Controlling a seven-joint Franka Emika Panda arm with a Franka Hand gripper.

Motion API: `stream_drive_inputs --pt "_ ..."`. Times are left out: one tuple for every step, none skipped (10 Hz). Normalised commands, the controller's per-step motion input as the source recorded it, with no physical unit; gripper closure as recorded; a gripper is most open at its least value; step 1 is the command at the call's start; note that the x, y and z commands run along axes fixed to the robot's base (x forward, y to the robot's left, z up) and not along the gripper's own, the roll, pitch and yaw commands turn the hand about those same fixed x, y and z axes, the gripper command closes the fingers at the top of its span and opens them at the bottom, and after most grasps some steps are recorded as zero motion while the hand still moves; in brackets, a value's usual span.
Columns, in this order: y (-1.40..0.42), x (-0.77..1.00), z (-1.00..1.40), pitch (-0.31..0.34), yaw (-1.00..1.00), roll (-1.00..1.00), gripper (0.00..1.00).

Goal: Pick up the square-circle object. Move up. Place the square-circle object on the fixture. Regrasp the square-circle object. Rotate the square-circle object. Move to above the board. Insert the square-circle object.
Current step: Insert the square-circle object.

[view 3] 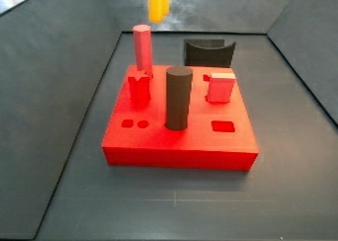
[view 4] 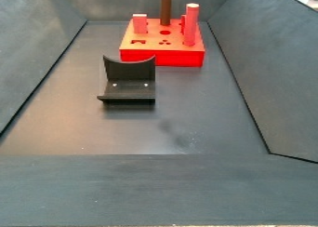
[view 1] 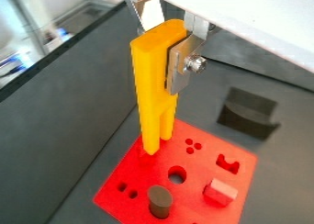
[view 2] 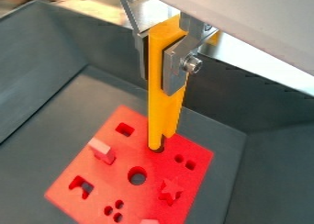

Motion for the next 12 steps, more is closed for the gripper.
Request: stream_drive_inputs --pt "0.0 0.0 -0.14 0.0 -1.0 0.0 1.0" --pt "0.0 0.0 -0.2 0.0 -1.0 -0.01 1.0" --pt "0.0 0.0 -0.26 0.0 -1.0 -0.02 1.0" --pt "0.0 0.0 -0.27 0.0 -1.0 -0.02 1.0" --pt "0.0 0.0 -0.29 0.0 -1.0 -0.02 1.0" --pt "-0.04 0.0 -0.33 0.0 -1.0 -0.02 1.0" --pt "-0.14 0.0 -0.34 0.0 -0.96 -0.01 1.0" --pt "-0.17 0.0 -0.34 -0.009 -0.94 -0.01 1.0" --pt "-0.2 0.0 -0.3 0.0 -0.92 -0.01 1.0" --pt "-0.24 0.0 -0.3 0.0 -0.89 0.0 1.0" --pt "-0.23 0.0 -0.31 0.0 -0.9 0.0 1.0" --pt "-0.21 0.0 -0.31 0.0 -0.91 0.0 1.0"
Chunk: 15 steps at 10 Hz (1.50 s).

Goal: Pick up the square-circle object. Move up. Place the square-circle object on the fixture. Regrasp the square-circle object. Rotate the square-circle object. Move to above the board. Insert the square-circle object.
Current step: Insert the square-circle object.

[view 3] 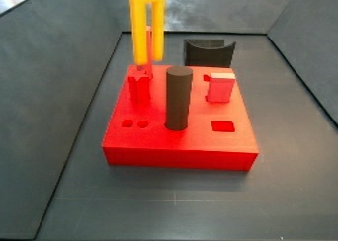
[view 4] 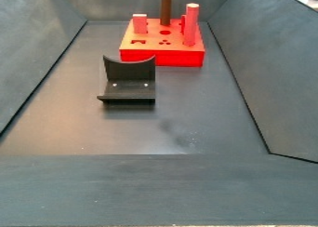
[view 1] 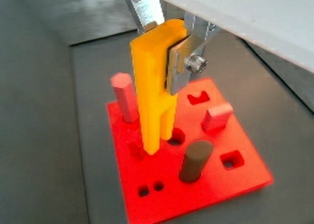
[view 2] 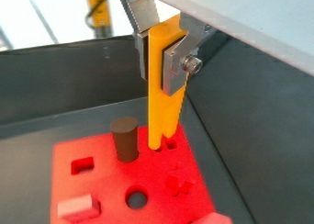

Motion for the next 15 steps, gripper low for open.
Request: stream_drive_inputs --pt "-0.19 0.0 -0.31 0.031 -0.91 -0.01 1.0" --pt "-0.07 0.0 -0.36 0.034 -0.97 0.0 1.0" --pt "-0.01 0.0 -0.39 0.034 -1.0 0.0 1.0" --pt "0.0 0.0 -0.39 0.049 -1.0 -0.01 1.0" --pt "0.0 0.0 -0.42 0.06 -0.97 -0.01 1.0" --pt "-0.05 0.0 -0.49 0.024 -0.93 -0.02 1.0" --pt "-0.11 0.0 -0.48 0.0 -0.77 -0.04 1.0" --pt "-0.21 0.0 -0.5 0.0 -0.53 -0.05 1.0" --pt "-0.23 0.0 -0.48 0.0 -0.45 -0.05 1.0" --pt "-0.11 -0.02 -0.36 -0.054 -0.32 -0.03 1.0" --pt "-0.07 -0.06 -0.27 -0.011 0.0 0.0 1.0" --pt "-0.04 -0.02 -0.23 -0.014 0.16 0.0 1.0" --pt "-0.14 0.0 -0.23 -0.037 0.16 0.0 1.0" --pt "-0.19 -0.05 -0.23 -0.08 0.18 0.0 1.0" --pt "-0.19 -0.07 -0.19 -0.11 0.24 0.0 1.0"
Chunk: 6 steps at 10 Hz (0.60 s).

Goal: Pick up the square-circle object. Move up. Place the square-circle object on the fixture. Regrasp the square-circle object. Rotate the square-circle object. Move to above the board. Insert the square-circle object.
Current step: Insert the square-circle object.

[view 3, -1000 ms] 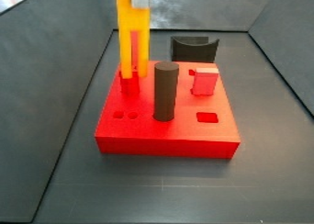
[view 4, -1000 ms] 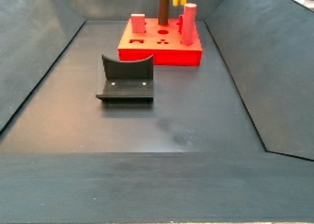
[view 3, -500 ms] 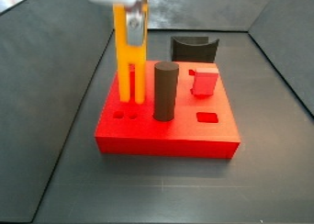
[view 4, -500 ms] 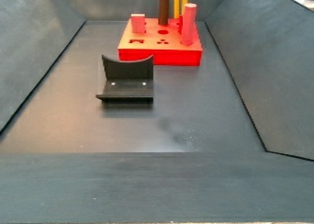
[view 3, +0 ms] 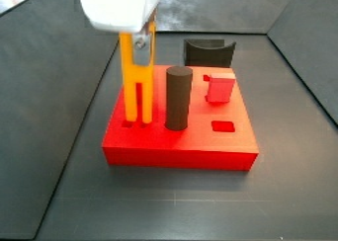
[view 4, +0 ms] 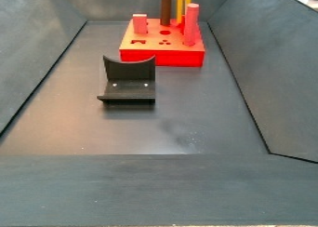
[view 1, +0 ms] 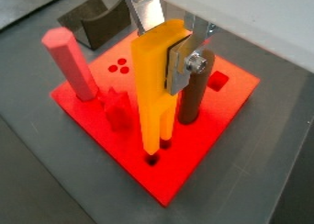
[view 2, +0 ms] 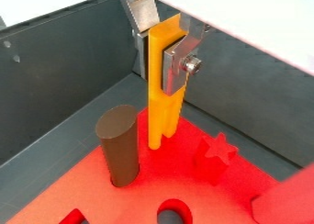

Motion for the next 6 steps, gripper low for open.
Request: stream_drive_inputs --pt "-0.12 -0.05 -0.14 -0.106 0.19 -0.01 1.0" --pt "0.0 -0.19 -0.03 -0.104 0.13 -0.01 1.0" --pt "0.0 -0.14 0.0 -0.043 0.0 0.0 1.0" --pt "0.01 -0.04 0.0 -0.086 0.0 0.0 1.0" --pt "0.04 0.0 -0.01 -0.116 -0.03 0.02 1.0" --pt "0.04 0.0 -0.05 -0.16 -0.06 0.05 1.0"
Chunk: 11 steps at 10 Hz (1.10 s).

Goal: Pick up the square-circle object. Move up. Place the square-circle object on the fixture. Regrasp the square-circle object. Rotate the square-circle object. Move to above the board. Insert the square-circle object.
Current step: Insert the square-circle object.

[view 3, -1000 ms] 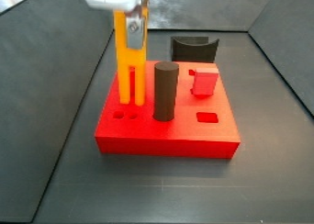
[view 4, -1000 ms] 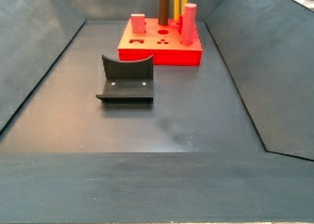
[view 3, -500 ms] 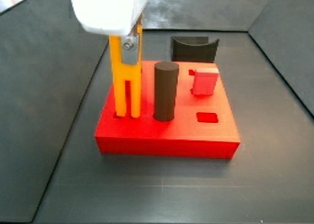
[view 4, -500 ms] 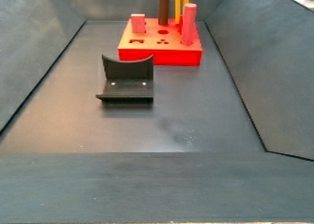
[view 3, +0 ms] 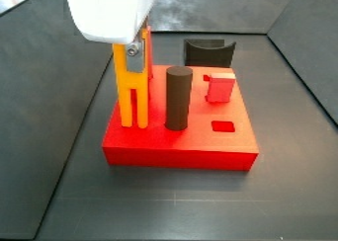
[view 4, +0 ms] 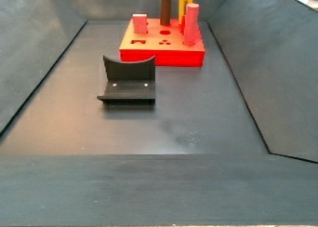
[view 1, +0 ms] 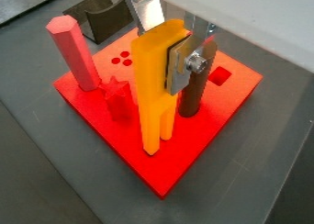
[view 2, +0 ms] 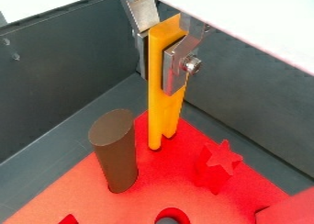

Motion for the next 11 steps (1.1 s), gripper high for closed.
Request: stream_drive_inputs --pt "0.07 0.17 -0.14 -0.197 -0.12 0.09 1.0" --pt "0.1 0.17 -0.17 -0.219 -0.13 0.1 1.0" --pt "0.01 0.03 -0.25 -0.184 -0.12 0.16 1.0" --pt "0.0 0.0 -0.32 -0.171 -0.1 0.22 1.0" --pt "0.0 0.0 -0.4 -0.179 -0.01 0.25 1.0" --pt "-0.01 -0.02 -0.54 -0.151 0.0 0.24 1.0" --pt "-0.01 -0.13 -0.64 -0.144 0.0 0.18 1.0" --pt "0.0 -0.13 -0.62 -0.074 0.16 0.17 1.0" --pt "0.0 -0.1 -0.54 -0.054 0.19 0.1 1.0" --pt "0.0 -0.01 -0.56 -0.046 0.19 0.08 1.0" --pt "0.0 0.03 -0.53 -0.023 0.08 0.05 1.0"
